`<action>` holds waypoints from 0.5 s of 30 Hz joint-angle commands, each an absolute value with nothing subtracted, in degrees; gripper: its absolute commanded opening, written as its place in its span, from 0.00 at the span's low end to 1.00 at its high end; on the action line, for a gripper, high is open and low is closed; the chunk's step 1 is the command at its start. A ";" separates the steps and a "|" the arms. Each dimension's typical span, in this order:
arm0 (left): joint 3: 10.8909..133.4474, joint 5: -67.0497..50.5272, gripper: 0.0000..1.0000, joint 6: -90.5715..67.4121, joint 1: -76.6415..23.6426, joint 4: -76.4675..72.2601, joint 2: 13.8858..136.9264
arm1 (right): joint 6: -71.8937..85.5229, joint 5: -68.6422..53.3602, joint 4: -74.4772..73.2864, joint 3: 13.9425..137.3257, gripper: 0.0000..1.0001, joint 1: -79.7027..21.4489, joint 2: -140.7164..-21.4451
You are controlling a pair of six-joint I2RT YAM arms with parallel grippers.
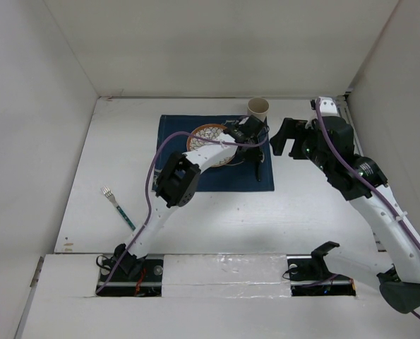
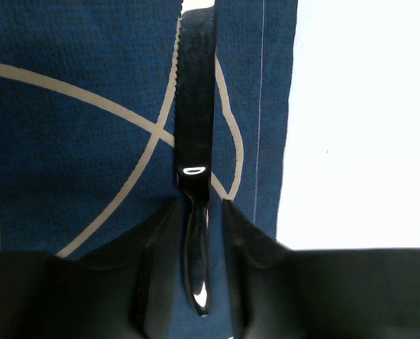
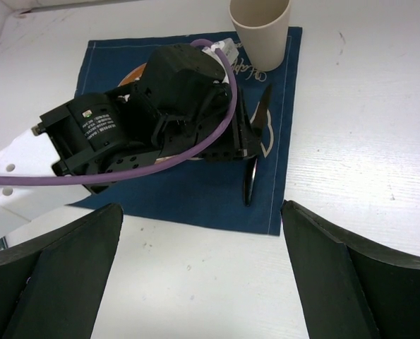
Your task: Set the dinner table for one person
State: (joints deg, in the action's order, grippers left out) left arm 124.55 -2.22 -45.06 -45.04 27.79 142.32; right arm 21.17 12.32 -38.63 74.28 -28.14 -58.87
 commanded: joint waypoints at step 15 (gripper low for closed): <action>122.09 13.43 0.66 -45.87 -44.23 36.20 116.23 | 20.57 7.83 -34.63 74.44 1.00 -27.77 -53.79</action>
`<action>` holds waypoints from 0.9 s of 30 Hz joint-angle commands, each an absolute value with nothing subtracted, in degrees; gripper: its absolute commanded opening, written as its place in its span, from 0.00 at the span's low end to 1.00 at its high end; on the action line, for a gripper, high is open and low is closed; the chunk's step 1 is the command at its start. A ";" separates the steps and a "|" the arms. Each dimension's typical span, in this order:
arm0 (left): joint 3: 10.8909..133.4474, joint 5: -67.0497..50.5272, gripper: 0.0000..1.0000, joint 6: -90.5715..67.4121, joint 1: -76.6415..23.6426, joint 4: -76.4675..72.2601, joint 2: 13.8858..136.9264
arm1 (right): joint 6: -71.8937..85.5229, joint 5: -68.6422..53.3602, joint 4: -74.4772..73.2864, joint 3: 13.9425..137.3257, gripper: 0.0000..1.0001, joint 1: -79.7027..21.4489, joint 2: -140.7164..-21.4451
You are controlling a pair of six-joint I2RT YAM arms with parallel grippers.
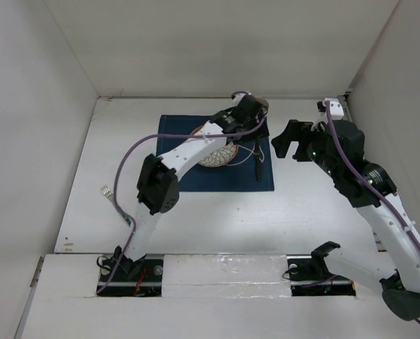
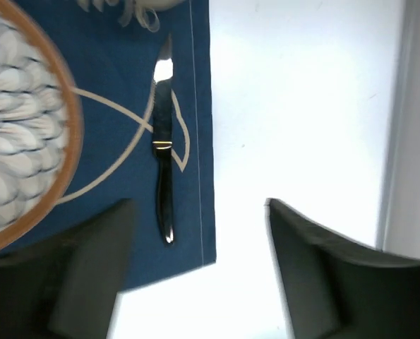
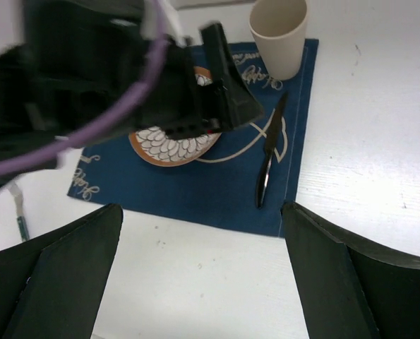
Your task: Set the dinner table for one person
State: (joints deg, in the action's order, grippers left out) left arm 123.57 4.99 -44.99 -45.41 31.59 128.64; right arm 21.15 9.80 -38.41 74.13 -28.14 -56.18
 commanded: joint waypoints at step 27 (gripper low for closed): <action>44.13 7.22 1.00 -54.58 11.43 45.71 66.44 | 21.62 -10.54 -17.15 58.89 1.00 -30.68 -58.71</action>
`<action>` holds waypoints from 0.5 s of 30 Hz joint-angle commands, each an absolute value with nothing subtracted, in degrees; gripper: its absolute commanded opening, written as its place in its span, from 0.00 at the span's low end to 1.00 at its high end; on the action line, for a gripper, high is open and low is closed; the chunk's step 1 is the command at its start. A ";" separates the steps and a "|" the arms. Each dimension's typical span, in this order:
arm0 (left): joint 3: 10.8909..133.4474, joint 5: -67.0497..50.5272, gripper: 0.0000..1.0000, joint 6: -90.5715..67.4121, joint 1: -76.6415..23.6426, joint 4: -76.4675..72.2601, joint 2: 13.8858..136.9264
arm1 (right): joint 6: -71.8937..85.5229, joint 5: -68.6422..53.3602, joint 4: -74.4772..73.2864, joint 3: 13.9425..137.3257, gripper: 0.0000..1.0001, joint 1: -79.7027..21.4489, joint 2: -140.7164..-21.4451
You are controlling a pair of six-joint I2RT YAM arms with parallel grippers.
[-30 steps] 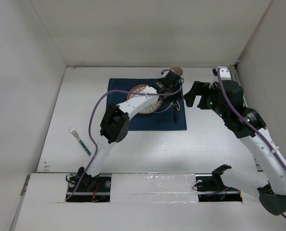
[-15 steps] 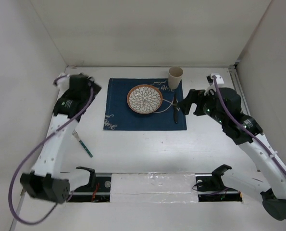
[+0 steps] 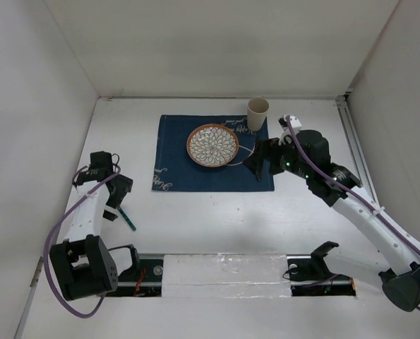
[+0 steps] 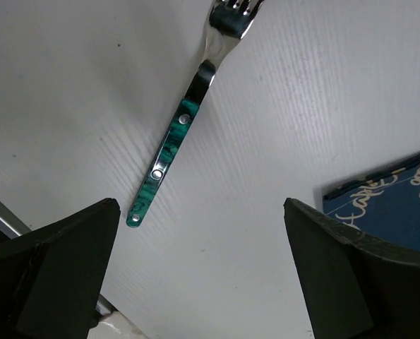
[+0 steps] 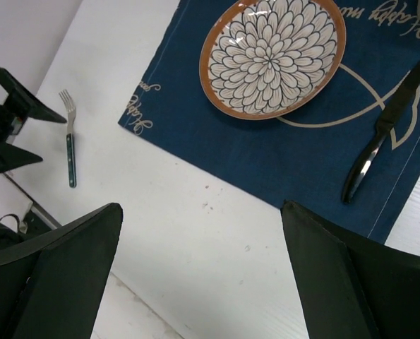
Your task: Set the dinner table for one person
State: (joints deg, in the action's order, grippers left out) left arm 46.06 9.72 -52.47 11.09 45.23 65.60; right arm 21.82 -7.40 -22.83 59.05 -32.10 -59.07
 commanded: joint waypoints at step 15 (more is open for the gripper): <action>41.31 10.11 0.92 -58.18 11.43 37.62 77.42 | 21.62 -15.47 -15.73 56.60 1.00 -30.59 -57.04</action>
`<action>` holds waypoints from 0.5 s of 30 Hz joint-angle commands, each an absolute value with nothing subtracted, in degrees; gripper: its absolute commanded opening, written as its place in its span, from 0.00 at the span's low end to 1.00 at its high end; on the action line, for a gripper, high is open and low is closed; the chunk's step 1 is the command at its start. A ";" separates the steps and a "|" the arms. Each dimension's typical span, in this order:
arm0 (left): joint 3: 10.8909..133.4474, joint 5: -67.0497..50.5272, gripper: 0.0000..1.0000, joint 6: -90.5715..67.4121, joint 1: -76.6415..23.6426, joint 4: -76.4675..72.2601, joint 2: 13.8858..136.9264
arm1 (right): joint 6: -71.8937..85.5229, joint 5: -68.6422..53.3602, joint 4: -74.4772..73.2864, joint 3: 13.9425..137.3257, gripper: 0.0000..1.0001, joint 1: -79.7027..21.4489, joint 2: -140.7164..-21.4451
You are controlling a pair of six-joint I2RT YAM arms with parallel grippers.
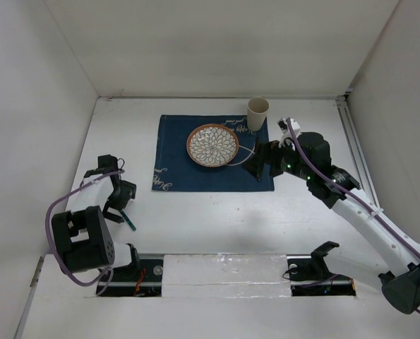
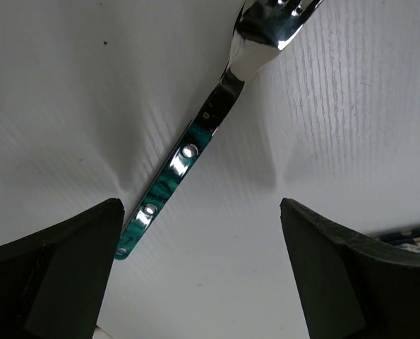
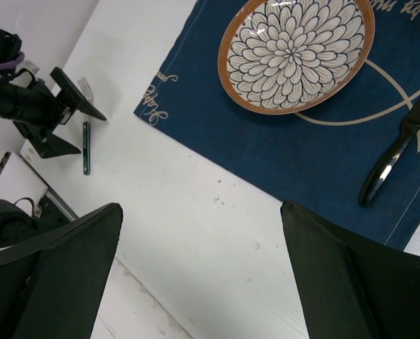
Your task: Set the dinner table for one person
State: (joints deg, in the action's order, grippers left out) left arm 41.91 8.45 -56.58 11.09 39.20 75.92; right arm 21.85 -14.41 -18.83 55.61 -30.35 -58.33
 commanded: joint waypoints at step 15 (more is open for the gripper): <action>38.32 8.35 0.00 -54.67 11.43 28.30 85.51 | 21.62 -12.04 -16.79 57.13 1.00 -30.59 -57.04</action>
